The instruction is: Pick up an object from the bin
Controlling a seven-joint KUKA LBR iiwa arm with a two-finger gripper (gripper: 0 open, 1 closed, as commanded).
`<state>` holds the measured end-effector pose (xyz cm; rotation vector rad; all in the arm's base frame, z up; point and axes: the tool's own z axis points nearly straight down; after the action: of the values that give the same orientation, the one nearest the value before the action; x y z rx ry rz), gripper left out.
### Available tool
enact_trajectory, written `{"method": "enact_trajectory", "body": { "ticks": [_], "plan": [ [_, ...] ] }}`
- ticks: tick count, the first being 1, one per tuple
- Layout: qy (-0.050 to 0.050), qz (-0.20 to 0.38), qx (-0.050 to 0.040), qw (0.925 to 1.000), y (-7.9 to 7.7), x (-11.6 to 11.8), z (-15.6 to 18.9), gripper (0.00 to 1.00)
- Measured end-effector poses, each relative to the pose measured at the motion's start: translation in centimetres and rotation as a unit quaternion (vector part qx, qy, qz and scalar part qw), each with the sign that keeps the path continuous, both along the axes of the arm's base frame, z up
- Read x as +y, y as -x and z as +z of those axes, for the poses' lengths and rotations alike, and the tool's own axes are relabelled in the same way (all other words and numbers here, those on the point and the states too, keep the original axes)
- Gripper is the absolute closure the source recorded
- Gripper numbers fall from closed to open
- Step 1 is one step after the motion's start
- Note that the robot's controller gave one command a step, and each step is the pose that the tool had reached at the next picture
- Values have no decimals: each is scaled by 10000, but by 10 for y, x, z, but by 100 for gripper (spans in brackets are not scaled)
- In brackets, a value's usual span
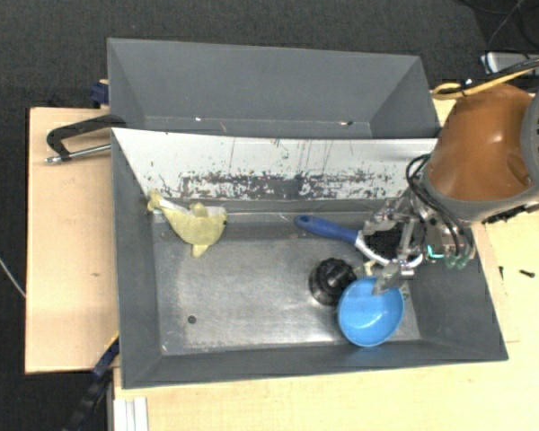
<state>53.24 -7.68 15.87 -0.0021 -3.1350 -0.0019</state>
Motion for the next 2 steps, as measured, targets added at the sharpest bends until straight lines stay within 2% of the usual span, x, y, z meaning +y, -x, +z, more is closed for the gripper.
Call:
{"method": "enact_trajectory", "body": {
  "ticks": [1,2],
  "plan": [
    [3,255,-146,9996,-19,-28,-61,0],
    [0,252,-238,9994,-24,-26,-57,100]
  ]
}}
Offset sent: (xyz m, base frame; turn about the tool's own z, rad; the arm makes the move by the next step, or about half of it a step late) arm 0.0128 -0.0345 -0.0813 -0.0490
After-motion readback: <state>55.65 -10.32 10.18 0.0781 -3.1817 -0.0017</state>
